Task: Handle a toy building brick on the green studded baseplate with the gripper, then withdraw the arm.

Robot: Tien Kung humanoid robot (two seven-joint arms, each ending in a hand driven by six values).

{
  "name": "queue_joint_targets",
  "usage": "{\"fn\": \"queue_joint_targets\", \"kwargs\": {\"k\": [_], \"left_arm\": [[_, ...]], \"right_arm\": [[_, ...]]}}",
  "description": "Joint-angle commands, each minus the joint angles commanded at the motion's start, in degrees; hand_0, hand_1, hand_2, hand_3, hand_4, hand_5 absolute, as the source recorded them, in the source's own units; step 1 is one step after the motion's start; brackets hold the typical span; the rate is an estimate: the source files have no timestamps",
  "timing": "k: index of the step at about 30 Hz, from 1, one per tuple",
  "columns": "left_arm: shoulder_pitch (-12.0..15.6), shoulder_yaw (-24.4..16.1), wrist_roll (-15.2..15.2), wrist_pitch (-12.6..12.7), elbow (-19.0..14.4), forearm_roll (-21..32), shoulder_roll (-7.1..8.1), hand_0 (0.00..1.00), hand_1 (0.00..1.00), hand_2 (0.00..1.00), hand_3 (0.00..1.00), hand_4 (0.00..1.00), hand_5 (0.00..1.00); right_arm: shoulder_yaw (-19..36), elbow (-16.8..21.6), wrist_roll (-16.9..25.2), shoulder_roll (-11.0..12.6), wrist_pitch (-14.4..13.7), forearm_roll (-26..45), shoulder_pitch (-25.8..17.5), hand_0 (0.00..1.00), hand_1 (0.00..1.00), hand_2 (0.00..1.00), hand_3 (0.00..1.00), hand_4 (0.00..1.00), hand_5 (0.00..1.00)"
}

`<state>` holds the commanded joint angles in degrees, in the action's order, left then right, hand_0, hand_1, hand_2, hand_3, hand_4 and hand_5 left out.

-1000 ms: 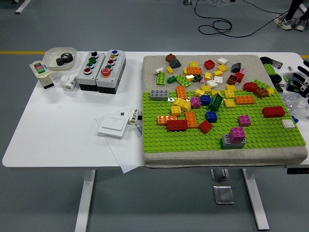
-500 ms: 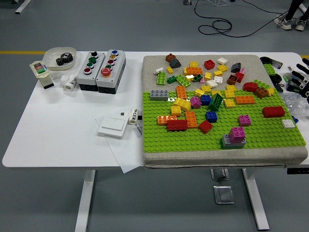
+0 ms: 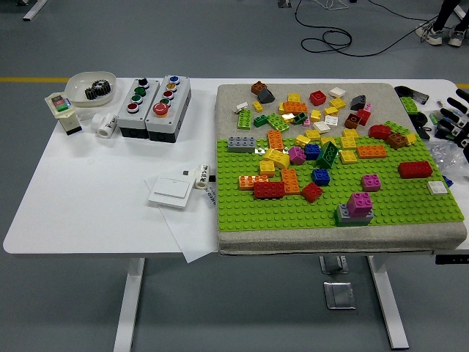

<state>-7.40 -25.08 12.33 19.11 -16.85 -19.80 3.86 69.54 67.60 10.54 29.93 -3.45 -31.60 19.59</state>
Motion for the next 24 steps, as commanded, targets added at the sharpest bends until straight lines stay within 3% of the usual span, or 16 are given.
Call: {"fn": "queue_joint_targets", "kwargs": {"k": [24], "left_arm": [[0.2, 0.4, 0.2, 0.0, -0.4, -0.5, 0.30, 0.598, 0.677, 0.645, 0.550, 0.564, 0.616]], "right_arm": [[0.0, 0.4, -0.8, -0.2, 0.0, -0.1, -0.3, 0.898, 0.831, 0.848, 0.853, 0.998, 0.991]]}}
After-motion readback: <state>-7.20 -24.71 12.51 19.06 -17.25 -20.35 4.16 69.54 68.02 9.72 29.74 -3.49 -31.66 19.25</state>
